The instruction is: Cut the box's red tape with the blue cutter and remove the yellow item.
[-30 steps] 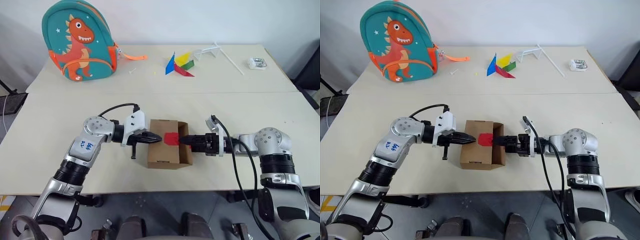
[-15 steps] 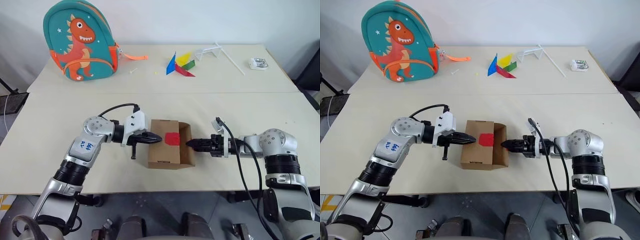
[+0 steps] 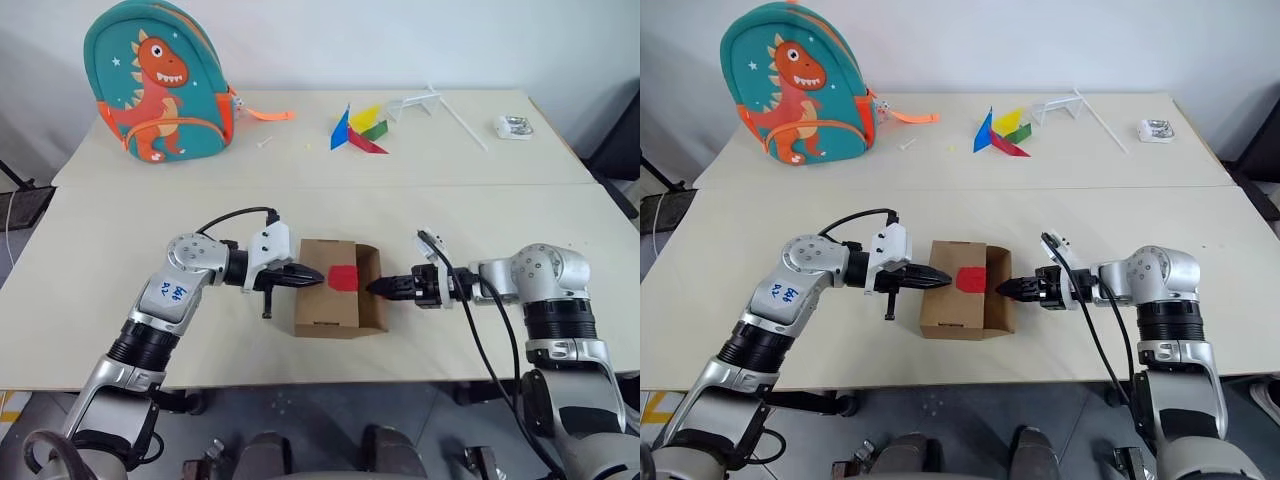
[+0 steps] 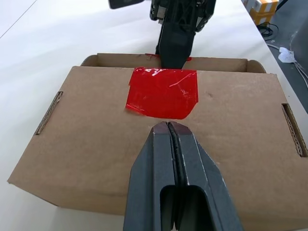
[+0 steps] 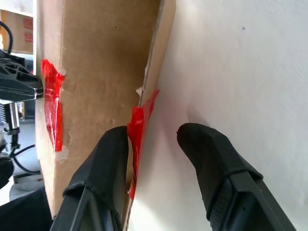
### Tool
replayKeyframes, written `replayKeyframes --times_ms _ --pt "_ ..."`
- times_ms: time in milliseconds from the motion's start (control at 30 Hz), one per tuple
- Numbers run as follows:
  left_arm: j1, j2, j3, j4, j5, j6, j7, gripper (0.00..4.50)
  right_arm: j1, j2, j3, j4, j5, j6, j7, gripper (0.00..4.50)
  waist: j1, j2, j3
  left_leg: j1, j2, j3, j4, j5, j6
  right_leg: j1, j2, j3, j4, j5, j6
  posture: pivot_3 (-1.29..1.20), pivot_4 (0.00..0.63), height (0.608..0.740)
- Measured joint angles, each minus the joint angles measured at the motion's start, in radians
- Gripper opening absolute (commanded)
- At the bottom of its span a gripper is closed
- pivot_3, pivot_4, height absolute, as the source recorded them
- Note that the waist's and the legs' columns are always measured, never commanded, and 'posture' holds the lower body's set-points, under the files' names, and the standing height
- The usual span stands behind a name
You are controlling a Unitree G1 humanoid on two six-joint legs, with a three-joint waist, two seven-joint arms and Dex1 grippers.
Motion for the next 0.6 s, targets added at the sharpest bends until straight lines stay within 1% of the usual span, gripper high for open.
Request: replayKeyframes --times_ms 100,167,233,333,600 --pt "0.000 -0.003 -0.001 0.001 0.001 -0.001 0.000 0.00 -0.005 0.015 -0.001 -0.021 -0.008 0.016 -0.022 2.10 -0.003 0.000 0.000 0.000 0.000 0.000 0.000 0.000 0.000 0.000 0.000 0.000 0.000 0.000 0.000 0.00 0.150 0.740" --pt "0.000 -0.003 -0.001 0.002 0.001 -0.001 0.000 0.00 -0.008 0.023 -0.004 -0.034 -0.016 0.024 -0.035 1.74 -0.005 0.000 0.000 0.001 0.000 0.000 -0.001 0.000 0.000 0.000 0.000 0.000 0.001 0.000 0.000 0.00 0.150 0.740" --pt "-0.001 -0.004 -0.001 0.003 0.001 -0.002 0.000 0.00 -0.007 0.025 -0.004 -0.036 -0.028 0.026 -0.050 1.18 -0.006 0.000 0.000 0.001 0.000 0.000 -0.001 0.000 0.000 0.000 0.000 0.000 0.001 0.000 0.000 0.00 0.150 0.740" --pt "-0.002 -0.004 -0.001 0.003 0.001 -0.004 -0.001 0.00 -0.005 0.026 -0.006 -0.035 -0.044 0.027 -0.061 0.07 -0.006 0.000 0.000 0.001 0.000 0.001 -0.002 0.000 0.000 -0.001 0.000 0.000 0.001 0.000 0.000 0.00 0.150 0.740" --pt "-0.003 -0.005 -0.002 0.002 0.001 -0.008 0.005 0.00 -0.006 0.022 -0.042 -0.035 -0.041 0.055 -0.070 0.02 -0.001 0.001 0.000 0.000 0.000 0.001 -0.002 0.000 0.000 -0.002 0.000 0.000 0.000 0.000 0.000 0.00 0.150 0.740"
